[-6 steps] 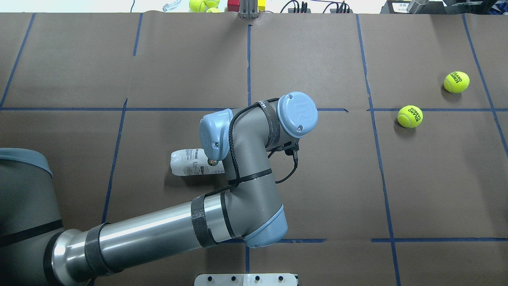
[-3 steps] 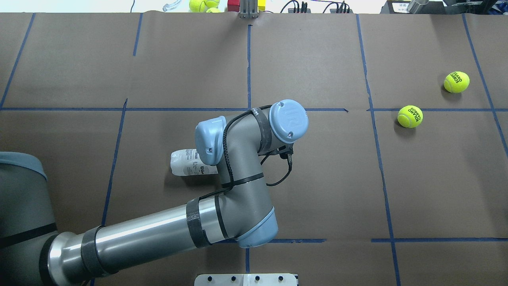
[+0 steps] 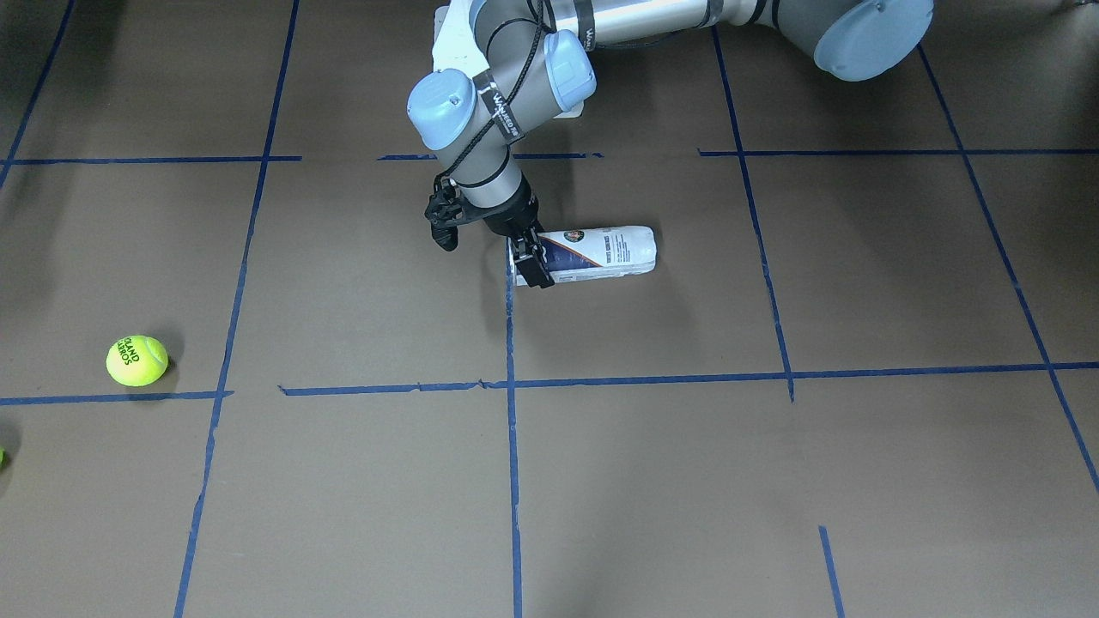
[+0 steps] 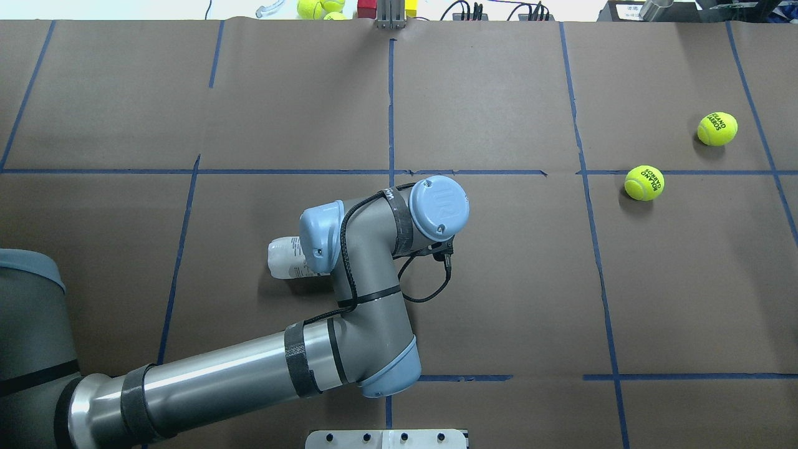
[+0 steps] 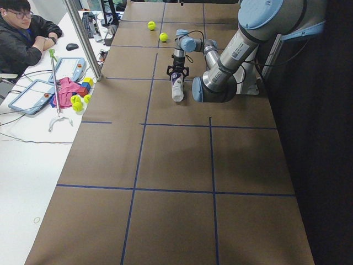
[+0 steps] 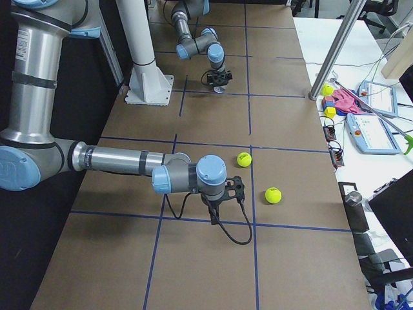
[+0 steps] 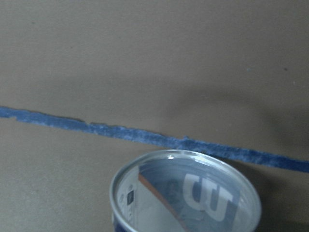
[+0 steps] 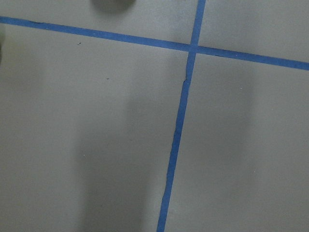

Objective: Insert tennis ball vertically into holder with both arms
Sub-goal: 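Lower the left gripper over the can's open end and grasp it, then lift the can with the left gripper and stand it upright, open end up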

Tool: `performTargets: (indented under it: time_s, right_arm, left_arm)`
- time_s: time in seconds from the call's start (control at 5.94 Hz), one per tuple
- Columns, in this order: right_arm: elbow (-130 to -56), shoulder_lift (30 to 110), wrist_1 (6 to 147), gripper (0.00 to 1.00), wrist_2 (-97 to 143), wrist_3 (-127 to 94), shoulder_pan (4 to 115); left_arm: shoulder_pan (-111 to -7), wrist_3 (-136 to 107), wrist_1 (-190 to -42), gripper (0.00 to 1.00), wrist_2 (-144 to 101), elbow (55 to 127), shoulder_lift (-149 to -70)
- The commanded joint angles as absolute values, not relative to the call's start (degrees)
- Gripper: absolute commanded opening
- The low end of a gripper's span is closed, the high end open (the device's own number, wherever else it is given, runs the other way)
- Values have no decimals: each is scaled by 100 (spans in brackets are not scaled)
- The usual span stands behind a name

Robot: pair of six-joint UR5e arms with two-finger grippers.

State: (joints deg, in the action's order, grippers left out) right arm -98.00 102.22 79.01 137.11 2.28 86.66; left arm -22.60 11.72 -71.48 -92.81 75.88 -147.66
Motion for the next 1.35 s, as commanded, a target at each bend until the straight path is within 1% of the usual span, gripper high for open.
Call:
performTargets:
  time_s: [0.0, 0.17, 0.5, 0.84, 1.01, 1.18]
  right_arm:
    - [-9791, 10222, 7901, 100, 13711, 229, 8666]
    - [-9791, 10222, 7901, 100, 13702, 229, 8666]
    - [-9774, 10222, 7901, 100, 13702, 229, 8666]
    - [-9773, 10222, 7901, 100, 13711, 229, 8666]
    - [-9773, 10222, 7901, 100, 13702, 229, 8666]
    - [-9773, 10222, 7901, 100, 13711, 229, 8666]
  left_arm:
    - [-2232, 1143, -7346, 100, -9281, 7515, -14748]
    - [-2232, 1134, -7530, 100, -9281, 7367, -14757]
    - [-2232, 1134, -7576, 98, -9281, 7330, -14748]
    - [-2241, 1142, -7567, 89, -9281, 7339, -14722]
    - [-2241, 1169, -7550, 83, -9281, 7348, -14722]
    - [-2241, 1169, -7550, 80, -9281, 7365, -14722]
